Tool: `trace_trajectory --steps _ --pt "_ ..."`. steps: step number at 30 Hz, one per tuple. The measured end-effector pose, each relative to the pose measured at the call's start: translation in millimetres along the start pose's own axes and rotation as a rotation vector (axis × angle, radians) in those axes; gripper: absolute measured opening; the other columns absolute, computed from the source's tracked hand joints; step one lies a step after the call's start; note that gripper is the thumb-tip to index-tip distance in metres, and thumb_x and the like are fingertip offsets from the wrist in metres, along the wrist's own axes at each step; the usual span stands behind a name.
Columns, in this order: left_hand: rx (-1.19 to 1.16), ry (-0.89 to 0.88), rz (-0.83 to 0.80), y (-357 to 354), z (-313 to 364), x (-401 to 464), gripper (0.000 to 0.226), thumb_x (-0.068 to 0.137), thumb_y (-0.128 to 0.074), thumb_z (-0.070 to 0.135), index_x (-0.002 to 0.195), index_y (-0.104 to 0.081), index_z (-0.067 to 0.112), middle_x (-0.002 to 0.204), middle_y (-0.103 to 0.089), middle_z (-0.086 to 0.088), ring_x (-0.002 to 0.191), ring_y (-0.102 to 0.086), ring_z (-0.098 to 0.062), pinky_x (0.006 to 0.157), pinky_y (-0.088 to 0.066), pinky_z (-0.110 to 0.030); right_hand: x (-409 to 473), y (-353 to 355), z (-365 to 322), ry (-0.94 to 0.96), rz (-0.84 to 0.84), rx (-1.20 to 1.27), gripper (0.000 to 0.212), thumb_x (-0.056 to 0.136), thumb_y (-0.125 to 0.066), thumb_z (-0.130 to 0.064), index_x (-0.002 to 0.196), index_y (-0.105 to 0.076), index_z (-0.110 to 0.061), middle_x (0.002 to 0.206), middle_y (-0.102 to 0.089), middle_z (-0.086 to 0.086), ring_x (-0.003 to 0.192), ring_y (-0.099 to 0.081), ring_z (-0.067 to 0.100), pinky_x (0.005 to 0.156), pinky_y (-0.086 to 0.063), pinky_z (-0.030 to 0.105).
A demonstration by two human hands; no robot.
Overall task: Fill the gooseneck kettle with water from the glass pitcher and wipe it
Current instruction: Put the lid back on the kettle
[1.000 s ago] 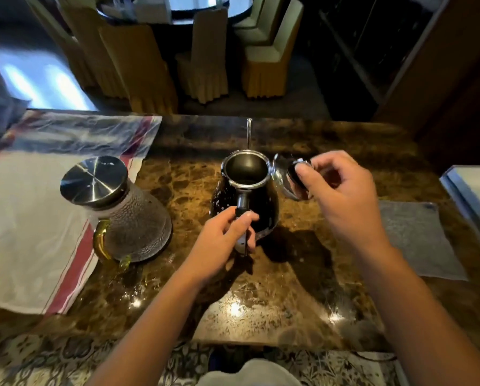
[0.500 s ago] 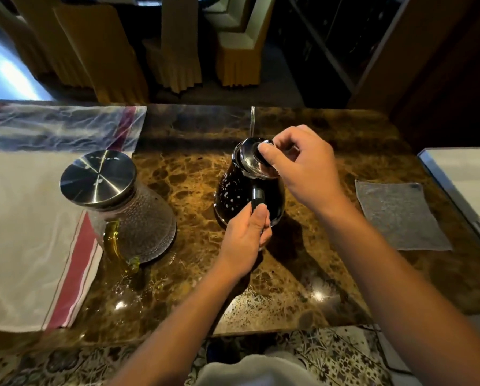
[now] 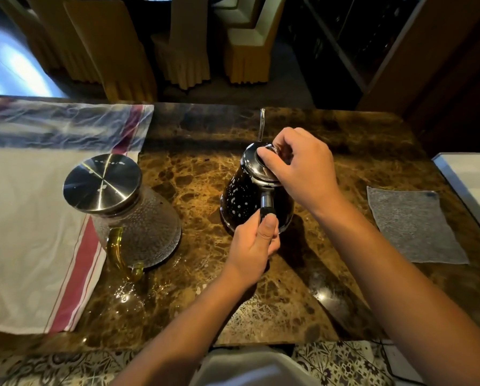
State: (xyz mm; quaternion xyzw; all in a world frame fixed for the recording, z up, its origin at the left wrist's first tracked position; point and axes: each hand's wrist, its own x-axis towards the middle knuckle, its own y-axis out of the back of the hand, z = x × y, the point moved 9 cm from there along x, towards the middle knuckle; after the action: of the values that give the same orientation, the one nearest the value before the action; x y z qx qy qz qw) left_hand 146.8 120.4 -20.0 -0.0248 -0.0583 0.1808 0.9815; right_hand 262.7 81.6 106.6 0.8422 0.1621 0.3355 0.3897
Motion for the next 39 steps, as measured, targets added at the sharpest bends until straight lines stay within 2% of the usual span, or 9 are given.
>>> trace_trajectory --steps 4,10,16,20,23,32,35,37,39 --pt "-0.02 -0.001 0.006 -1 0 1 0.081 0.092 -0.041 0.082 0.084 -0.047 0.001 0.055 -0.042 0.008 0.048 -0.039 -0.009 0.049 -0.03 -0.029 5 -3 -5 0.045 -0.086 -0.086 0.025 0.097 -0.063 -0.047 0.086 -0.053 -0.028 0.082 -0.056 -0.007 0.073 -0.052 0.013 0.061 -0.034 0.028" --pt "-0.02 -0.004 0.013 -1 -2 2 0.073 0.094 -0.04 0.079 0.081 -0.047 0.008 0.052 -0.043 0.008 0.047 -0.039 -0.008 0.049 -0.031 -0.028 10 -9 3 0.016 -0.162 0.006 0.026 0.096 -0.065 -0.044 0.084 -0.059 -0.022 0.081 -0.059 -0.004 0.074 -0.054 0.015 0.063 -0.041 0.028" --pt "-0.016 0.007 0.021 -1 -3 3 0.065 0.094 -0.039 0.079 0.083 -0.049 0.016 0.051 -0.045 0.009 0.047 -0.04 0.0 0.051 -0.033 -0.019 9 -11 -14 0.136 -0.207 -0.308 0.026 0.106 -0.047 -0.047 0.11 -0.056 -0.024 0.098 -0.052 -0.004 0.082 -0.06 0.022 0.065 -0.043 0.036" --pt "-0.005 -0.006 0.023 -2 -2 3 0.067 0.094 -0.037 0.08 0.082 -0.049 0.015 0.051 -0.046 0.009 0.047 -0.04 0.0 0.051 -0.033 -0.017 11 -10 -25 0.197 -0.213 -0.409 0.027 0.109 -0.043 -0.042 0.119 -0.056 -0.02 0.107 -0.058 0.002 0.071 -0.054 0.021 0.059 -0.035 0.033" --pt "-0.004 -0.014 0.027 -3 -1 4 0.07 0.093 -0.037 0.082 0.082 -0.049 0.014 0.051 -0.045 0.009 0.047 -0.039 -0.002 0.051 -0.032 -0.02 11 -13 -26 0.199 -0.245 -0.412 0.027 0.109 -0.042 -0.041 0.119 -0.054 -0.019 0.102 -0.05 -0.001 0.067 -0.049 0.02 0.054 -0.03 0.031" --pt "-0.032 0.016 -0.072 -5 1 3 0.061 0.094 -0.041 0.079 0.085 -0.051 0.019 0.053 -0.048 0.006 0.044 -0.042 -0.015 0.046 -0.036 -0.03 6 -13 -9 0.111 -0.241 -0.181 0.031 0.105 -0.047 -0.047 0.116 -0.056 -0.02 0.1 -0.048 -0.006 0.077 -0.06 0.02 0.063 -0.041 0.033" --pt "0.035 0.034 -0.138 -2 6 0 0.052 0.101 -0.041 0.067 0.092 -0.055 0.018 0.064 -0.059 -0.002 0.057 -0.06 -0.021 0.06 -0.052 -0.034 -6 -7 2 0.083 -0.276 -0.024 0.034 0.101 -0.057 -0.047 0.124 -0.056 -0.022 0.111 -0.051 -0.007 0.091 -0.06 0.015 0.076 -0.052 0.036" --pt "0.093 0.034 -0.084 7 14 -2 0.036 0.104 -0.046 0.051 0.105 -0.056 0.016 0.077 -0.067 -0.008 0.07 -0.069 -0.024 0.068 -0.06 -0.038 -20 0 15 0.035 -0.323 0.2 0.042 0.097 -0.066 -0.042 0.133 -0.056 -0.023 0.122 -0.053 -0.007 0.104 -0.059 0.009 0.087 -0.053 0.028" --pt "0.146 0.027 -0.02 17 22 -3 0.028 0.101 -0.053 0.048 0.114 -0.053 0.023 0.091 -0.07 -0.014 0.081 -0.073 -0.028 0.073 -0.063 -0.044 -35 11 39 -0.051 -0.292 0.353 0.047 0.096 -0.07 -0.036 0.139 -0.055 -0.024 0.131 -0.054 -0.005 0.106 -0.06 0.007 0.085 -0.052 0.019"
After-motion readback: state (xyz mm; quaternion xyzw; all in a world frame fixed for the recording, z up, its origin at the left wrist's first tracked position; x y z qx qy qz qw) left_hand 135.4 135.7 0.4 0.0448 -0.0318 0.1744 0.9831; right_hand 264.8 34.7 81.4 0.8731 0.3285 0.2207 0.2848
